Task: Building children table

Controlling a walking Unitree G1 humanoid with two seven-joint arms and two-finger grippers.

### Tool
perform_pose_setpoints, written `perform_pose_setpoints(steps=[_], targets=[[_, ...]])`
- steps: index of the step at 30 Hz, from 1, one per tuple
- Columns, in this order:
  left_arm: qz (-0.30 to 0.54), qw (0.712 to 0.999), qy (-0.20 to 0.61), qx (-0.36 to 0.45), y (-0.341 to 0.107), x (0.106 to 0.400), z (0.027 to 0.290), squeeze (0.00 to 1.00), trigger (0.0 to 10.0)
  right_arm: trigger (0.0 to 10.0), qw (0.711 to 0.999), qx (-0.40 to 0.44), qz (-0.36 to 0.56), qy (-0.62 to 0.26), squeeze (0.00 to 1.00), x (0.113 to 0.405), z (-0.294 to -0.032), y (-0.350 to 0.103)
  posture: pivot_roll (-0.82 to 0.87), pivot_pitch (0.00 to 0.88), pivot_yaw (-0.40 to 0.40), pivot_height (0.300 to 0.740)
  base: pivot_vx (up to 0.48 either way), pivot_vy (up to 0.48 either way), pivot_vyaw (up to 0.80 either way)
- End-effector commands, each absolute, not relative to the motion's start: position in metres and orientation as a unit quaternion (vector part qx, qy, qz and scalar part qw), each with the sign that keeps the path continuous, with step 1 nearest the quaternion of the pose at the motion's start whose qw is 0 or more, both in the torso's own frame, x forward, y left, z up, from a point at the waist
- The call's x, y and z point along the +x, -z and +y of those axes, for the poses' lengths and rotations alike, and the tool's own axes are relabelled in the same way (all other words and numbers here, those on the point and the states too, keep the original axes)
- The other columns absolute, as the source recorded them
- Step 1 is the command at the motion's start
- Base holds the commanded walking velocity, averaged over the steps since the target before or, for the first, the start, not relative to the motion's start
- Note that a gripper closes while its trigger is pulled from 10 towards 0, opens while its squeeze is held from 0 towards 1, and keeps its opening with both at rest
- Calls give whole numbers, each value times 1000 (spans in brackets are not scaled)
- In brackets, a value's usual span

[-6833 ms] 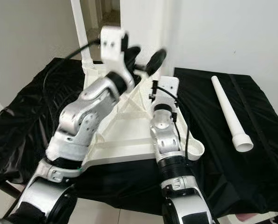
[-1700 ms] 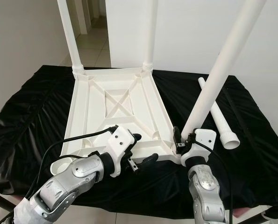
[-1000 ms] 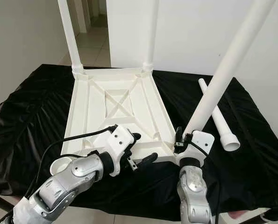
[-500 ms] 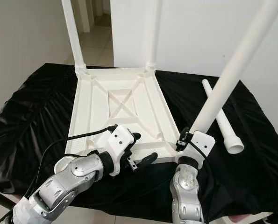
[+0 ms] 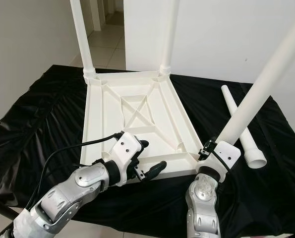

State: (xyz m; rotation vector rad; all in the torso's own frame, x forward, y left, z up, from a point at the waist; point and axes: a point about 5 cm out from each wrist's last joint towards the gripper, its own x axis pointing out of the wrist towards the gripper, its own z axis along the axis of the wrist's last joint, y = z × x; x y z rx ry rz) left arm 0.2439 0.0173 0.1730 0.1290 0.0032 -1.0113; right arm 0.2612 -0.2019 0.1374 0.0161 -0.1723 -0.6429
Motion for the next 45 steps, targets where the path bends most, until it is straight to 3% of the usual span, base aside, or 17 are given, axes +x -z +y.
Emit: perform_pose_setpoints(steps=[1,5,14,15,32,33,45], targets=[[1,845,531,62,-176,239,15,0,10000,10000,928,-1,-15,372,0,250,-219,-109,-13,55,19,740,0,0,0],[1,845,531,61,-176,239,15,0,10000,10000,915,-1,-16,403,0,245,-226,-109,-13,59,20,740,0,0,0],[2,845,532,62,-176,239,15,0,10000,10000,920,2,-23,392,0,247,-223,-111,-12,57,21,740,0,0,0],[3,845,532,62,-176,239,15,0,10000,10000,923,2,-28,384,1000,248,-221,-112,-12,55,21,740,0,0,0],[4,843,535,58,-176,238,12,0,10000,10000,956,12,-74,284,1000,259,-207,-125,-22,43,17,740,0,0,0],[5,842,537,58,-176,238,12,0,10000,10000,966,11,-74,248,0,263,-207,-126,-22,43,17,740,0,0,0],[23,847,527,62,-170,242,8,0,10000,10000,997,-53,-55,28,0,269,-242,-135,-44,47,21,740,0,0,0]])
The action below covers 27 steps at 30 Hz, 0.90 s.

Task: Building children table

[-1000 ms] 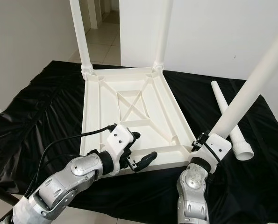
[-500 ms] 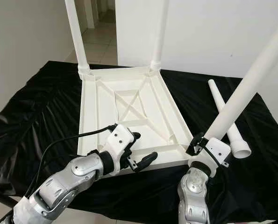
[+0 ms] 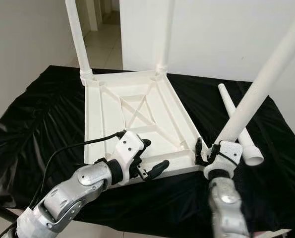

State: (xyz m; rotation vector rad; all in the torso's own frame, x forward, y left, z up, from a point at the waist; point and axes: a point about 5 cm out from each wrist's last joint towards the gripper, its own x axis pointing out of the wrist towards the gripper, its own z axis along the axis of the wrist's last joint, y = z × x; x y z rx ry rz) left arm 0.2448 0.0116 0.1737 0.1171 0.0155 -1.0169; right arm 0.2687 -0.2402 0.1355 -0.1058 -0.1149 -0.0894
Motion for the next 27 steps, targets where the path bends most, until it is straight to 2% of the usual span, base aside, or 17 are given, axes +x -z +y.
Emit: perform_pose_setpoints(steps=[1,5,9,13,18,19,22,23,25,26,27], targets=[[23,847,527,62,-170,242,8,0,10000,10000,997,-53,-55,28,0,269,-242,-135,-44,47,21,740,0,0,0],[48,860,504,71,-156,246,5,0,10000,10000,994,-77,-56,-47,0,273,-250,-146,-42,46,15,740,0,0,0],[53,866,492,74,-153,248,3,0,10000,10000,992,-83,-59,-70,0,275,-249,-148,-39,46,8,740,0,0,0],[48,872,482,72,-155,252,-5,0,10000,10000,987,-77,-29,-141,0,274,-248,-143,-37,46,1,740,0,0,0],[43,872,483,72,-157,253,-8,0,10000,9843,982,-82,-12,-168,0,272,-249,-139,-37,46,1,740,0,0,0],[41,871,484,74,-157,253,-9,0,10000,4980,981,-77,-2,-175,0,271,-251,-137,-41,49,1,740,0,0,0],[39,870,485,76,-157,253,-10,0,10000,4824,981,-75,2,-176,0,271,-254,-136,-41,49,1,740,0,0,0],[37,870,485,76,-157,254,-10,0,10000,3059,981,-78,2,-176,0,271,-255,-136,-41,53,3,740,0,0,0],[36,870,486,77,-157,254,-10,0,10000,3059,981,-79,3,-176,0,271,-256,-136,-41,53,3,740,0,0,0],[34,869,487,79,-157,254,-10,0,10000,0,981,-79,3,-180,0,270,-256,-135,-44,54,4,740,0,0,0],[34,869,487,79,-157,254,-10,0,10000,0,981,-79,3,-180,0,270,-256,-135,-44,54,4,740,0,0,0]])
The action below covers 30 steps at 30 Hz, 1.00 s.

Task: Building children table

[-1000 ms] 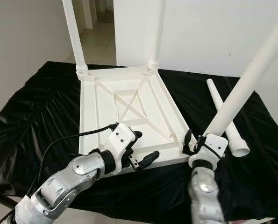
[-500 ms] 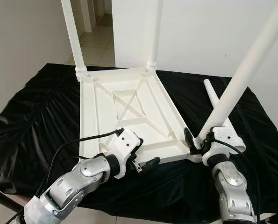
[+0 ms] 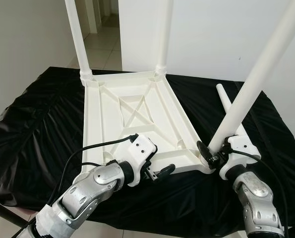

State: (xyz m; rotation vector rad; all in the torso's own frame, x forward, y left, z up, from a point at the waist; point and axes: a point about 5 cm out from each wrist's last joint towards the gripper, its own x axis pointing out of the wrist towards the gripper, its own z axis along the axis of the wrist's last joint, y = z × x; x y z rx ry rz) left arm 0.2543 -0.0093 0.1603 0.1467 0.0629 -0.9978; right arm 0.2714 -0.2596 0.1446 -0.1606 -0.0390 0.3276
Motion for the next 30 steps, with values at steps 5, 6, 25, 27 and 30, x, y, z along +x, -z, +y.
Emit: perform_pose_setpoints(steps=[5,6,25,27,30], targets=[[31,863,499,66,-156,254,-9,0,10000,0,981,-68,7,-180,0,271,-254,-132,-58,62,6,740,0,0,0],[31,863,499,66,-156,254,-9,0,10000,0,981,-68,7,-180,0,271,-254,-132,-58,62,6,740,0,0,0],[23,870,489,58,-159,255,-3,0,10000,0,1000,2,15,8,0,272,-202,-111,-45,38,-13,740,0,0,0],[24,869,490,59,-159,255,-3,0,10000,0,999,19,15,36,0,272,-195,-111,-44,37,-14,740,0,0,0],[25,868,493,59,-158,254,-4,0,10000,0,996,30,17,88,0,273,-185,-110,-46,31,-17,740,0,0,0]])
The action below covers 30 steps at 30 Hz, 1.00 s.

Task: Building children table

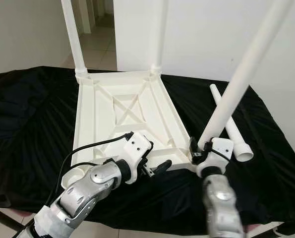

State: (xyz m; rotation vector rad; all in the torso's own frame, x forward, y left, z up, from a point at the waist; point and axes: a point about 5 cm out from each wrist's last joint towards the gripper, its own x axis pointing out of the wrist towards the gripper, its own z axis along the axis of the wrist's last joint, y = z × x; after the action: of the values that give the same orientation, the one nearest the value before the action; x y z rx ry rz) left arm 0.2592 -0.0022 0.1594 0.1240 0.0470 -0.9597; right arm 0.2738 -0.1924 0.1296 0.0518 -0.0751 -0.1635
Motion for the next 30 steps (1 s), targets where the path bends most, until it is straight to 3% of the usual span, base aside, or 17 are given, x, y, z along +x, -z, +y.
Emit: perform_pose_setpoints(steps=[1,15,16,17,18,19,21,22,30], targets=[[26,867,494,58,-158,254,-4,0,10000,0,994,32,15,107,0,272,-181,-111,-46,30,-18,740,0,0,0],[24,865,498,54,-158,252,-8,0,10000,0,989,47,22,139,0,274,-163,-115,-45,4,-34,740,0,0,0],[23,865,498,53,-158,252,-8,0,10000,2941,989,47,22,137,0,275,-162,-116,-45,4,-34,740,0,0,0],[23,865,499,52,-158,252,-9,0,10000,4118,990,46,21,135,0,275,-161,-116,-45,4,-34,740,0,0,0],[23,865,499,52,-158,252,-9,0,10000,4118,990,46,21,135,0,275,-161,-116,-45,4,-34,740,0,0,0],[23,865,499,52,-158,251,-9,0,10000,10000,990,41,20,132,0,276,-162,-116,-46,0,-33,740,0,0,0],[24,864,500,51,-158,251,-9,0,10000,10000,991,41,19,122,0,278,-162,-117,-47,0,-31,740,0,0,0],[24,864,501,52,-157,251,-9,0,10000,10000,993,37,14,110,1000,279,-164,-119,-47,0,-32,740,0,0,0],[22,863,501,53,-158,251,-9,0,10000,10000,997,35,8,66,1000,283,-173,-121,-52,0,-30,740,0,0,0]])
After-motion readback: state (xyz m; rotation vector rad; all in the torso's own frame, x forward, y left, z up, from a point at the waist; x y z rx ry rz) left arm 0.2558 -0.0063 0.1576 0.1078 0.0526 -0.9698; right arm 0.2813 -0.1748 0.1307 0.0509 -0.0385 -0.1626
